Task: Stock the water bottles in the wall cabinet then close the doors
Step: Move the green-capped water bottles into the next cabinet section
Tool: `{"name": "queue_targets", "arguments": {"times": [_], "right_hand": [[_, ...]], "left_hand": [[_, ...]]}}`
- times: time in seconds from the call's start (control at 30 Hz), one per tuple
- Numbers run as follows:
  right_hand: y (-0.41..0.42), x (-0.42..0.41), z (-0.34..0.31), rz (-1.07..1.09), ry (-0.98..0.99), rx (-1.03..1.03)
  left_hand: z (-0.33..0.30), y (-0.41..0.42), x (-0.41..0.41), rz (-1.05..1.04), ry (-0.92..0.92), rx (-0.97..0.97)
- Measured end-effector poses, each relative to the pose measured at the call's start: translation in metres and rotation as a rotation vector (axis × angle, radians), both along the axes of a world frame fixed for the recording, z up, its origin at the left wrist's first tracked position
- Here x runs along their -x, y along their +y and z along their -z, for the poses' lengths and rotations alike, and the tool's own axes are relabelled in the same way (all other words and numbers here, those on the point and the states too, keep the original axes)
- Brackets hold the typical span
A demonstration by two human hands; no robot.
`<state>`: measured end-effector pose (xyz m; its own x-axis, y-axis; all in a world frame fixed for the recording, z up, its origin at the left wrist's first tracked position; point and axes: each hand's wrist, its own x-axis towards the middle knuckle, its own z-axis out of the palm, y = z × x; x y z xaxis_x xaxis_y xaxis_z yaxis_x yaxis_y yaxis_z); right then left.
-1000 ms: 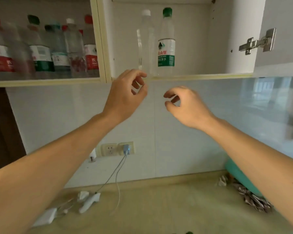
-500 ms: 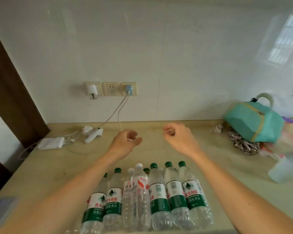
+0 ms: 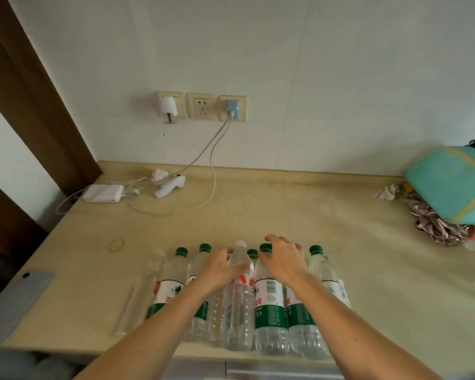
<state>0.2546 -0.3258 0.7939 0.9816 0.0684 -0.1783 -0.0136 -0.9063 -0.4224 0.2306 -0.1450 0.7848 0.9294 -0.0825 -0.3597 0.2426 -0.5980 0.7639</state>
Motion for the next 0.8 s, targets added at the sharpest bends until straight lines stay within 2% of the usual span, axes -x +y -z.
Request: {"name": "queue_targets", "arguments": {"times": [0.13, 0.27, 0.33, 0.6, 0.67, 0.8], "right_hand": [[-0.001, -0.014, 0.007, -0.026, 0.077, 0.104], [0.000, -0.028, 0.009, -0.015, 0.145, 0.075], [0.000, -0.033, 0.009, 0.036, 0.151, -0.036], [-0.020, -0.040, -0.045, 0.221, 0.161, -0.815], [-0.025, -0.046, -0.068, 0.223, 0.079, -0.899], [-0.033, -0.061, -0.099, 0.123, -0.153, -0.872]], "left_hand": [[0.000, -0.004, -0.004, -0.056, 0.045, 0.047], [0.003, -0.005, -0.004, -0.146, 0.040, 0.111], [0.003, -0.003, -0.003, -0.204, 0.015, 0.179], [-0.025, 0.014, -0.014, -0.242, -0.112, 0.275], [-0.039, 0.013, -0.024, -0.275, -0.175, 0.295], [-0.064, 0.005, -0.048, -0.304, -0.320, 0.281]]}}
